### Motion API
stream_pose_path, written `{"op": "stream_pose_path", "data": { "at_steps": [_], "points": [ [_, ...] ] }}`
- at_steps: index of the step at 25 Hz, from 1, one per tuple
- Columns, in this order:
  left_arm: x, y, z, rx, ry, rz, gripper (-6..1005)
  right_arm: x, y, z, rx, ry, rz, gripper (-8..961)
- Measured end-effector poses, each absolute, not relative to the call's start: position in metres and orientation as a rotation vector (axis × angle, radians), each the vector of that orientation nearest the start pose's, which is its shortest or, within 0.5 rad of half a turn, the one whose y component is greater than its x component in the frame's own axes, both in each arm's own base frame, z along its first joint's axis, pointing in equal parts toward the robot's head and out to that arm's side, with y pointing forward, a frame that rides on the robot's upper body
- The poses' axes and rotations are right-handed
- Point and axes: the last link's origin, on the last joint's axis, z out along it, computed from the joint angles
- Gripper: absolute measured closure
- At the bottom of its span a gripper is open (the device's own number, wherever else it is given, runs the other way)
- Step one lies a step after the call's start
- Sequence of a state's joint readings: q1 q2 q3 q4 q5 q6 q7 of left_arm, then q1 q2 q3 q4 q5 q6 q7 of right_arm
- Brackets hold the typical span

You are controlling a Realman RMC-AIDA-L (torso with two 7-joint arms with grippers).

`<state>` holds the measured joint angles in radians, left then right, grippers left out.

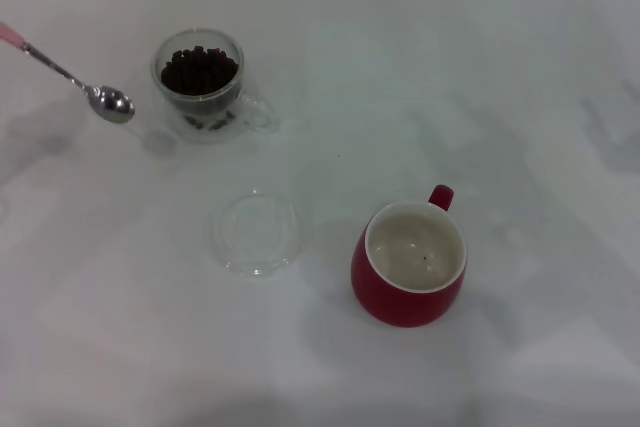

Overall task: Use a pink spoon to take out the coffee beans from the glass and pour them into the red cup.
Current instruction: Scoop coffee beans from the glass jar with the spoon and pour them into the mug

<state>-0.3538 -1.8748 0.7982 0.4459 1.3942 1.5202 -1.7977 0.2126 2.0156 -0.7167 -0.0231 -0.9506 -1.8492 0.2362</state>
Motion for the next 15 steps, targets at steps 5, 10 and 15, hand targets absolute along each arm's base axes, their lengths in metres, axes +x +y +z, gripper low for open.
{"op": "stream_pose_path", "data": {
  "at_steps": [5, 10, 15],
  "points": [
    [-0.323, 0.326, 0.087, -2.074, -1.373, -1.207, 872, 0.339, 0.217, 0.044, -1.625, 0.137, 0.948, 348],
    [-0.311, 0.348, 0.086, -2.058, -1.376, -1.201, 872, 0.336, 0.214, 0.041, -1.638, 0.131, 0.972, 348],
    [-0.297, 0.374, 0.080, -2.066, -1.365, -1.147, 872, 0.334, 0.213, 0.040, -1.646, 0.128, 0.988, 348]
  ]
}}
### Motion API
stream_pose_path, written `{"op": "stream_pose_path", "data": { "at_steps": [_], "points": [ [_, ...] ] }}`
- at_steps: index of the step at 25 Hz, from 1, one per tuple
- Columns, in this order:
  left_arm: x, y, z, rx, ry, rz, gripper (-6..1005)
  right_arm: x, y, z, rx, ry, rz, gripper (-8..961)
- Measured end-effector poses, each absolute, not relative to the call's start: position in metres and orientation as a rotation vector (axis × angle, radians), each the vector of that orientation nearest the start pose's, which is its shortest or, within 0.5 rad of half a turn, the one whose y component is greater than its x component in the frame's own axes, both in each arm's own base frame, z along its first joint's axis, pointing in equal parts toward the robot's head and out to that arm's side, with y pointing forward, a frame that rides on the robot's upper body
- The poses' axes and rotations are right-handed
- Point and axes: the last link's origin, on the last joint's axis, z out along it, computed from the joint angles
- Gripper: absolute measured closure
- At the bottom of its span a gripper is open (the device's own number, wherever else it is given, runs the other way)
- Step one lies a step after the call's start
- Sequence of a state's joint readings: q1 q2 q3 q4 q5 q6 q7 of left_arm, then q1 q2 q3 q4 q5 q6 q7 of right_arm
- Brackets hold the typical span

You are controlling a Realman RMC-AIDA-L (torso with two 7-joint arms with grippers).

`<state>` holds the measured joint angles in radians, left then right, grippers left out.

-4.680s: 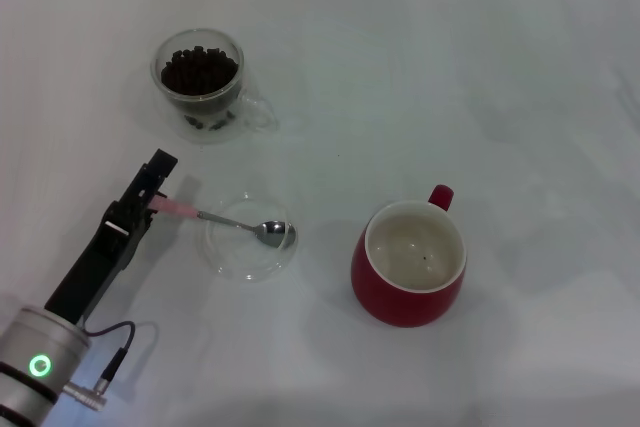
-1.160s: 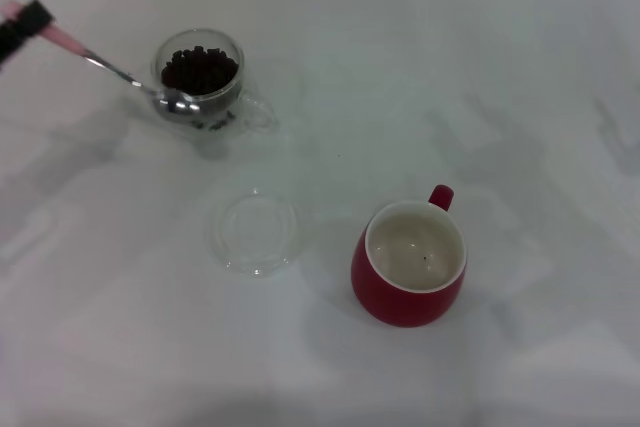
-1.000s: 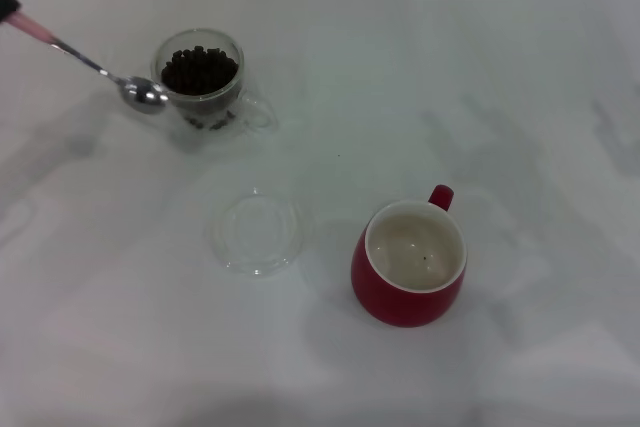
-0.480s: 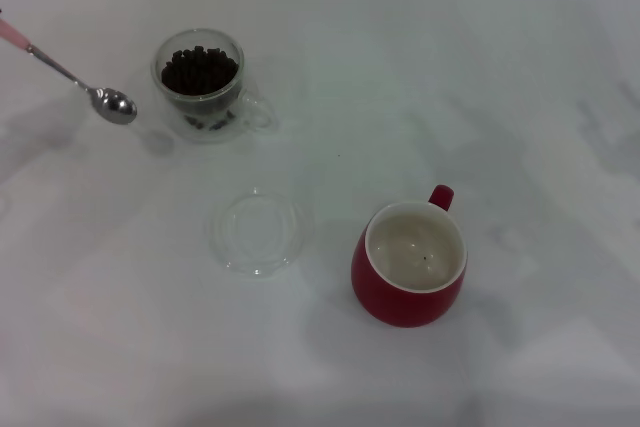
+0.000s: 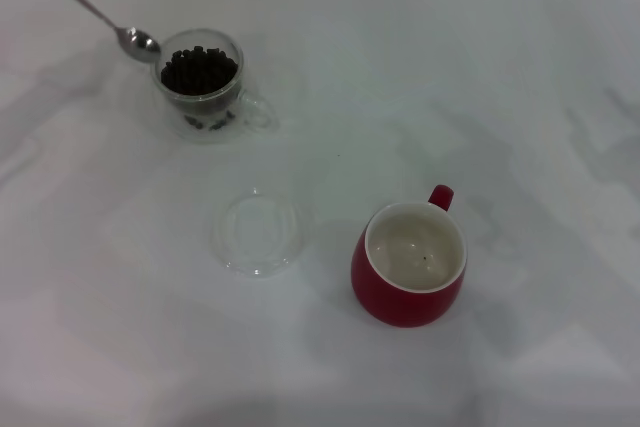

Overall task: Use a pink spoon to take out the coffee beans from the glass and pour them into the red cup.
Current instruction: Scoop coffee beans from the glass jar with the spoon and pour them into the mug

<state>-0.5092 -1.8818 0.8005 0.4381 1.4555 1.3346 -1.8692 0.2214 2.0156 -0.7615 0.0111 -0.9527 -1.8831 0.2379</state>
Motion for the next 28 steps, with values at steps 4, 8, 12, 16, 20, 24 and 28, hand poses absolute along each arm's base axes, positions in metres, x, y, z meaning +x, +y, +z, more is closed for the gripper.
{"op": "stream_pose_path", "data": {
  "at_steps": [4, 8, 12, 16, 20, 24, 28],
  "points": [
    [-0.289, 0.392, 0.072, -2.072, -1.381, -1.072, 871, 0.331, 0.210, 0.038, -1.646, 0.125, 1.012, 348],
    [-0.283, 0.404, 0.063, -2.069, -1.405, -1.004, 871, 0.330, 0.209, 0.038, -1.646, 0.126, 1.021, 347],
    [-0.279, 0.411, 0.051, -2.082, -1.423, -0.937, 871, 0.330, 0.209, 0.037, -1.652, 0.136, 1.032, 347],
    [-0.275, 0.415, 0.039, -2.093, -1.440, -0.877, 871, 0.330, 0.209, 0.037, -1.653, 0.137, 1.031, 347],
    [-0.275, 0.415, 0.031, -2.096, -1.444, -0.841, 872, 0.330, 0.210, 0.037, -1.654, 0.136, 1.030, 347],
    [-0.278, 0.413, 0.026, -2.079, -1.457, -0.838, 872, 0.330, 0.210, 0.037, -1.654, 0.136, 1.029, 347],
    [-0.279, 0.411, 0.020, -2.060, -1.476, -0.846, 872, 0.330, 0.211, 0.038, -1.656, 0.137, 1.026, 347]
  ]
}}
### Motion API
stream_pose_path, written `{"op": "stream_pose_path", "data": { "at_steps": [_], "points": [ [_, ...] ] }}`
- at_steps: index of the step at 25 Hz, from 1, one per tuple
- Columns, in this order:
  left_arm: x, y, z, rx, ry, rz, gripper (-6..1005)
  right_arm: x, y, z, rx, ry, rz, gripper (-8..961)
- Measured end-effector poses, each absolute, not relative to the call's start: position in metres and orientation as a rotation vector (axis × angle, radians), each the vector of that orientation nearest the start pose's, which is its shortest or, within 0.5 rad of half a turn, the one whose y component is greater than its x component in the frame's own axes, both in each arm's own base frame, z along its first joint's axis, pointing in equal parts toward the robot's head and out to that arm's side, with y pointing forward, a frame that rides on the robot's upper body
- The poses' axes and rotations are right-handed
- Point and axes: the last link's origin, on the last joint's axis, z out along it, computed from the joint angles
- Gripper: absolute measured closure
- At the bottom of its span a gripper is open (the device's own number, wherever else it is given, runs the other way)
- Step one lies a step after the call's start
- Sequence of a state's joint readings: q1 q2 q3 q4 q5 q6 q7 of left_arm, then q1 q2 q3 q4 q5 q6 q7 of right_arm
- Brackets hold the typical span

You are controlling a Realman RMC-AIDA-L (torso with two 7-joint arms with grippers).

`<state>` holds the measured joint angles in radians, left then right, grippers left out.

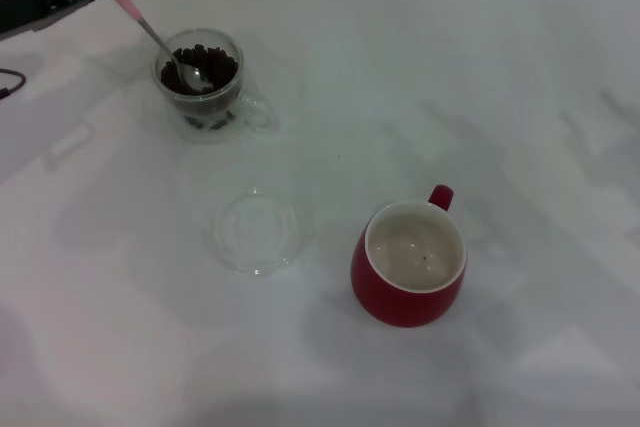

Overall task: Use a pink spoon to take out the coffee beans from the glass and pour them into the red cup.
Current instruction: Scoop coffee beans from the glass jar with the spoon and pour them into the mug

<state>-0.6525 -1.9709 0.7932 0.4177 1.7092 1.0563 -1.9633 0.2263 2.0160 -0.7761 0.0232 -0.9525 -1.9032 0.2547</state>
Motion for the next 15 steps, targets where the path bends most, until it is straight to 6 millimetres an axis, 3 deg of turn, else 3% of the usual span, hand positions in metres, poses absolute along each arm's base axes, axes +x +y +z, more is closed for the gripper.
{"op": "stream_pose_path", "data": {
  "at_steps": [15],
  "points": [
    [-0.291, 0.405, 0.009, -1.932, -1.594, -0.900, 872, 0.329, 0.221, 0.036, -1.670, 0.141, 1.017, 347]
  ]
}}
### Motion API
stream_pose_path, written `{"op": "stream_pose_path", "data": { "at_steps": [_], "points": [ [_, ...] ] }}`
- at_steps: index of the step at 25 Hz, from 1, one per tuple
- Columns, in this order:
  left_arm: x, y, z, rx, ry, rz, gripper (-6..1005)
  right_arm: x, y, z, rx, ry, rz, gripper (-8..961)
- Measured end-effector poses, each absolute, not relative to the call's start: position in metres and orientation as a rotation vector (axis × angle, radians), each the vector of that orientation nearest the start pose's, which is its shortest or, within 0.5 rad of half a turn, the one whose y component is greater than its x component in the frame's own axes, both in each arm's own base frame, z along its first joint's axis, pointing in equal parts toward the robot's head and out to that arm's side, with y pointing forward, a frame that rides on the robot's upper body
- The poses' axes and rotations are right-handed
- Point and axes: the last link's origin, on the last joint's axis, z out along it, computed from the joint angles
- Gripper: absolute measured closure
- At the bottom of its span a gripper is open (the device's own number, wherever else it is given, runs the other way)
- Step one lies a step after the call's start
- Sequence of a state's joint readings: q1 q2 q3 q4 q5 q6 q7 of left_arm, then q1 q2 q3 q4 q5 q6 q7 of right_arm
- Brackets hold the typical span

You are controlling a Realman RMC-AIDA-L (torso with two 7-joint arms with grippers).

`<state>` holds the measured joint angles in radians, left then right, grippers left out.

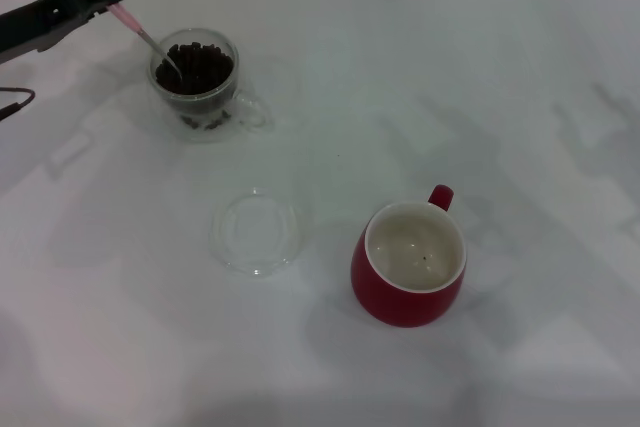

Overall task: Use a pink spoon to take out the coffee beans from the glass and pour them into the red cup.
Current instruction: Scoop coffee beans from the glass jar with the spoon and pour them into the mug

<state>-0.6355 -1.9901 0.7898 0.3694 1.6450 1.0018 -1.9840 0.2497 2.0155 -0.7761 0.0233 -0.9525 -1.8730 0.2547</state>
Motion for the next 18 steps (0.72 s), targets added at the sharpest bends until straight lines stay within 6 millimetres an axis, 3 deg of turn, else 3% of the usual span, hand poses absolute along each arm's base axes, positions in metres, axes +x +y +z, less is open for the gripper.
{"op": "stream_pose_path", "data": {
  "at_steps": [18],
  "points": [
    [-0.302, 0.387, -0.003, -1.723, -1.818, -1.097, 871, 0.326, 0.229, 0.036, -1.678, 0.128, 1.017, 347]
  ]
}}
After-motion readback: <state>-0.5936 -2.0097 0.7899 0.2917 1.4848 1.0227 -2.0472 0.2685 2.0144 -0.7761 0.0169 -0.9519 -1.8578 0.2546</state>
